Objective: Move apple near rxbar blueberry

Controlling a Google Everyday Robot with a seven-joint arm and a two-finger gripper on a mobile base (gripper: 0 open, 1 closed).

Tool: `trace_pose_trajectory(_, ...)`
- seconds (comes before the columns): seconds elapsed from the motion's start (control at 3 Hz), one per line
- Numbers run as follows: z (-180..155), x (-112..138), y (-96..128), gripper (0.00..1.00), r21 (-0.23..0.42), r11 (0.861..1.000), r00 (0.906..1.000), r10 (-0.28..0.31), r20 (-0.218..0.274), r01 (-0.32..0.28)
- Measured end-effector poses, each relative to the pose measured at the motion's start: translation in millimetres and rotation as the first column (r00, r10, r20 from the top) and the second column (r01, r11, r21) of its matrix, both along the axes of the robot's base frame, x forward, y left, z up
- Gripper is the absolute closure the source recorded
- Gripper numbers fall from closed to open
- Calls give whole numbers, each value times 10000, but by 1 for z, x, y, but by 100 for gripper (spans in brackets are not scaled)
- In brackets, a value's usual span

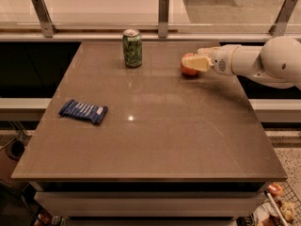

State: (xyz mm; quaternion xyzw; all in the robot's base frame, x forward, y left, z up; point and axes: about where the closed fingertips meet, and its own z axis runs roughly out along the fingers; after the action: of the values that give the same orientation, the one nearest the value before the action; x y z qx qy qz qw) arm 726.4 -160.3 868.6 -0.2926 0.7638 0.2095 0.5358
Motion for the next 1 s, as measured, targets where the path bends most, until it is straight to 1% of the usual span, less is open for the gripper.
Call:
trace_pose_trajectory(0.33,-1,0,3,4,8,10000,10000,42,-13,-42)
trace_pose_trajectory(0.67,-1,1,5,0,13,10000,10000,68,-21,-68)
trace_pose_trajectory(1.0,-8,3,10,0,-147,9999,9997,83,-224,-86)
